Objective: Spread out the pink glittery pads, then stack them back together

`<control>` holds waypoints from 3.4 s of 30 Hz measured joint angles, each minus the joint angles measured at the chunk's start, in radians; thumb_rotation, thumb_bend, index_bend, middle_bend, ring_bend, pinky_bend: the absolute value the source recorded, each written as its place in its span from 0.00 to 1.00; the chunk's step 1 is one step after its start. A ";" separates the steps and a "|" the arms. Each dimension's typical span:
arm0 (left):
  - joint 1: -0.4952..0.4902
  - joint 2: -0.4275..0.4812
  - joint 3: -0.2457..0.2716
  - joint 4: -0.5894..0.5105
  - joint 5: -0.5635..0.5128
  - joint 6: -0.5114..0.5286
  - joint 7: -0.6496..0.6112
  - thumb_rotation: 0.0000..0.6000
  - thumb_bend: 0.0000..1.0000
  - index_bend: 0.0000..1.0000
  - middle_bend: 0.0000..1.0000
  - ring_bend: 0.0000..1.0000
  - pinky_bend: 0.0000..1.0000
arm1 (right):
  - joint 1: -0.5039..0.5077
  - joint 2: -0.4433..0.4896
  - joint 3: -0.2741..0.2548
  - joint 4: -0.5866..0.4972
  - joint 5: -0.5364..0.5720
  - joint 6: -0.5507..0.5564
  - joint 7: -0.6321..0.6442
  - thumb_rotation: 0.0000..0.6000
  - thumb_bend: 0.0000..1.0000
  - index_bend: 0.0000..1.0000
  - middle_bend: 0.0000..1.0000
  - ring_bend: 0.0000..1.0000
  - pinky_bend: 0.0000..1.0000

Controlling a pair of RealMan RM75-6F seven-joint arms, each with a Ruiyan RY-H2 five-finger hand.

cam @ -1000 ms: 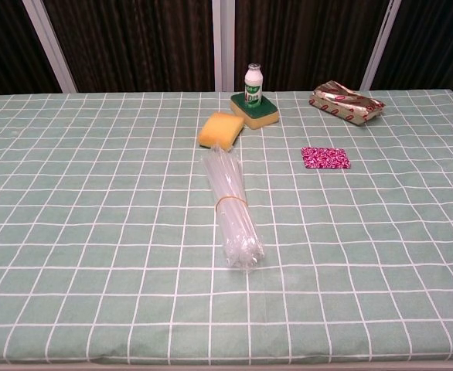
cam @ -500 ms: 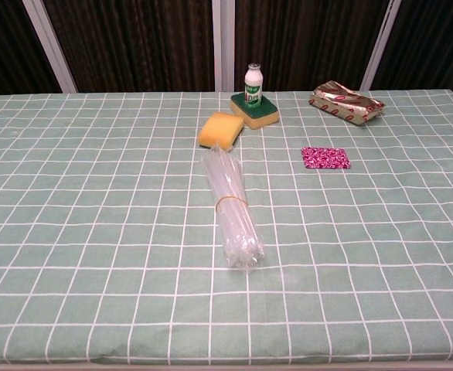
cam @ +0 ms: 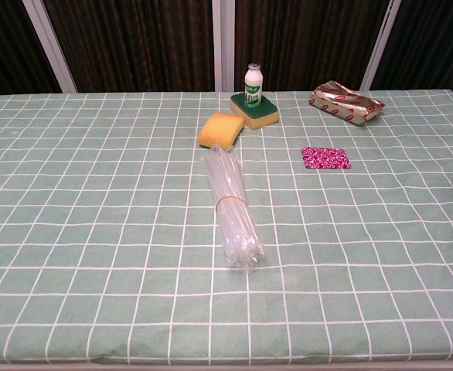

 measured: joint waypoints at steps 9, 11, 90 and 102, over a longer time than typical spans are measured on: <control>0.010 0.010 0.004 -0.018 -0.002 0.009 0.015 1.00 0.13 0.27 0.18 0.15 0.17 | 0.246 -0.204 0.079 0.206 0.248 -0.263 -0.142 0.02 0.56 0.19 0.00 0.00 0.00; 0.011 0.011 0.005 -0.022 -0.003 0.010 0.019 1.00 0.13 0.27 0.18 0.15 0.17 | 0.290 -0.247 0.089 0.264 0.301 -0.306 -0.168 0.00 0.56 0.19 0.00 0.00 0.00; 0.006 0.000 -0.004 -0.002 -0.035 -0.017 0.019 1.00 0.13 0.27 0.18 0.15 0.17 | 0.524 -0.528 0.000 0.643 0.557 -0.439 -0.411 0.00 0.55 0.19 0.00 0.00 0.00; 0.005 -0.003 -0.003 0.003 -0.031 -0.019 0.016 1.00 0.13 0.27 0.18 0.15 0.17 | 0.522 -0.550 -0.022 0.657 0.531 -0.447 -0.403 0.00 0.55 0.19 0.00 0.00 0.00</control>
